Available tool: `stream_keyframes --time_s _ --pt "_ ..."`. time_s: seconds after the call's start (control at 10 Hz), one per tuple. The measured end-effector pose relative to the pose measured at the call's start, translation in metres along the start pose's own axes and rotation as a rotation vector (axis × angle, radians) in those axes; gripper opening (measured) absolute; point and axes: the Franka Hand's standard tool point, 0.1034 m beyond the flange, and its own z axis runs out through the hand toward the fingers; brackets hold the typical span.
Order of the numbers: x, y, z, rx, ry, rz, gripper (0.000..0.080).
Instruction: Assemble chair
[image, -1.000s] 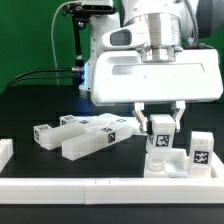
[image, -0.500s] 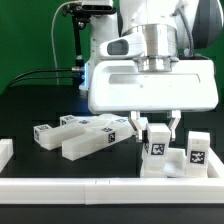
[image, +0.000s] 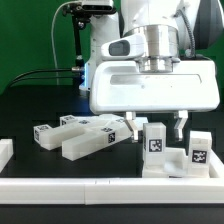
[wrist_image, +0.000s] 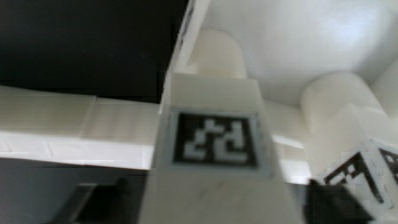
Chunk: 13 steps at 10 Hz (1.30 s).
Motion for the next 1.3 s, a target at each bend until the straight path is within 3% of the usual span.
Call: stream_keyframes --time_s 0.1,0.2,0.3,0.4,0.6,0.8,1.1,1.2,1.3 --pt "-0.002 -0.001 0.000 0.015 -0.036 0.004 0.0616" --pt "0.000 0.006 -0.006 0.021 -0.059 0.018 0.0639" --pt "-0.003 0.005 -0.009 0.041 -0.112 0.072 0.0639" --pt "-0.006 -0.005 -0.010 0.077 -0.215 0.143 0.0648" --pt "-0.005 -0.011 -0.008 0.110 -0.360 0.193 0.0649" --pt "-0.005 -0.009 -0.005 0.105 -0.359 0.206 0.0649" --pt "-0.005 -0.009 -0.004 0.104 -0.360 0.214 0.0249" --pt "-0.005 -0.010 -0.004 0.091 -0.365 0.301 0.0249" --pt "-0.005 -0.010 -0.004 0.083 -0.368 0.353 0.0083"
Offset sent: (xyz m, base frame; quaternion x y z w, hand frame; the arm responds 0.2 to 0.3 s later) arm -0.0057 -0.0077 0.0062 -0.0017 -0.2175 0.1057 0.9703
